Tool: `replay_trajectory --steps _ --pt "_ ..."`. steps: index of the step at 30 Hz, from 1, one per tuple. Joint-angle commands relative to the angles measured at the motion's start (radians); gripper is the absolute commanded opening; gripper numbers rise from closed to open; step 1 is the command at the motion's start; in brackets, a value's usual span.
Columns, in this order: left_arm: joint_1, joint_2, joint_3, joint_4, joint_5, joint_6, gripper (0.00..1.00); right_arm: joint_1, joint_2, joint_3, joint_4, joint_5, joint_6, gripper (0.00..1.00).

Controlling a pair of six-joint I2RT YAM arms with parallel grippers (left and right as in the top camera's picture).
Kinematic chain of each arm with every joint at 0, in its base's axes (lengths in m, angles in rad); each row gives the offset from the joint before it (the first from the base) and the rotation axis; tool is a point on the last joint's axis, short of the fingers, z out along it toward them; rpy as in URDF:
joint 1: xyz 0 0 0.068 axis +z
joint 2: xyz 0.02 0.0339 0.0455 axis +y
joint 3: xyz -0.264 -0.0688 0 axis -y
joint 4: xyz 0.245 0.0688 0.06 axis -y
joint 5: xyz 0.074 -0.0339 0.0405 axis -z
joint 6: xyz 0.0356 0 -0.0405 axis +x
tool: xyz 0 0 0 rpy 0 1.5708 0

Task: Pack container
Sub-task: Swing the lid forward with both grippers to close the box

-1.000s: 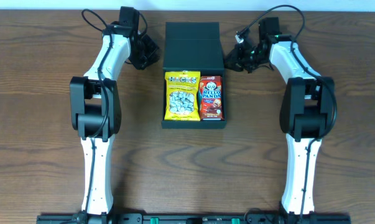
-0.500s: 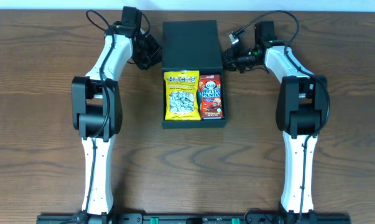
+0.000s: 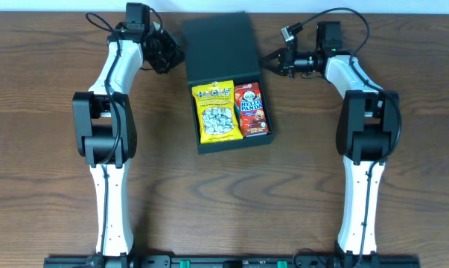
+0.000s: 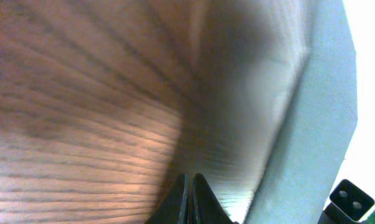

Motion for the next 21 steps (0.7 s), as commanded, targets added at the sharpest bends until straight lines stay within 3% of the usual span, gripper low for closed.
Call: replay_trajectory --steps 1,9,21 --pt "-0.008 0.016 0.002 0.014 0.061 0.016 0.06 0.003 -0.004 0.001 0.008 -0.12 -0.004 0.01" --pt "-0.009 0.016 0.002 0.113 0.22 0.112 0.06 0.004 -0.004 0.001 0.08 -0.212 0.009 0.01" --pt "-0.008 0.009 0.002 0.098 0.386 0.268 0.05 0.003 -0.004 0.001 0.089 -0.212 0.031 0.02"
